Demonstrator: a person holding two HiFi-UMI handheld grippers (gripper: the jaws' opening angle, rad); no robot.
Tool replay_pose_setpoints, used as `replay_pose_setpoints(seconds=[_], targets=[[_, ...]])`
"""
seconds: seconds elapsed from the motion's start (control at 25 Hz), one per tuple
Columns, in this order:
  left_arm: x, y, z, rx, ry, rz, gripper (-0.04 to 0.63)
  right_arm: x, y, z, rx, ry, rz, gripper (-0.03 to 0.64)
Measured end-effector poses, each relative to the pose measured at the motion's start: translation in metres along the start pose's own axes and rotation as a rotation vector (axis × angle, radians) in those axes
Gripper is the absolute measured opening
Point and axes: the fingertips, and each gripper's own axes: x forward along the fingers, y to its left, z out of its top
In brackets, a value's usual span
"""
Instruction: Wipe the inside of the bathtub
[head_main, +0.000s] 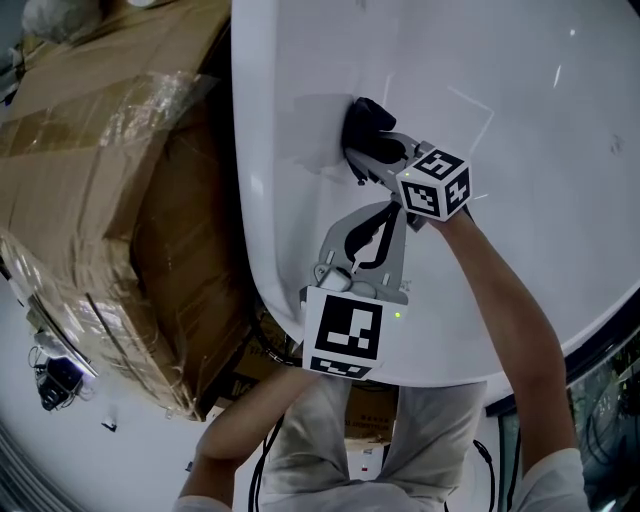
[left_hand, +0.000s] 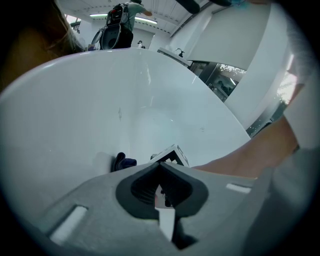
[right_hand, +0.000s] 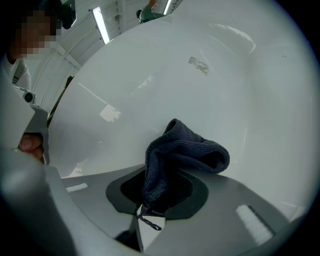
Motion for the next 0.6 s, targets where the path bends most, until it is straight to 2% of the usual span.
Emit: replay_pose_setpoints(seconds=[0.36,0.6], targets=[[-0.017,-0.004,-0.002,0.003,0.024,0.005,-0.002,-0.005,0.025,0.013,-0.007,-0.005,0.049,0.072],[-0.027,-0.002,-0.003,-0.019,0.024,0.037,-0.002,-0.010,0.040,0.025,-0.017,-0.017,0.079,0.072]])
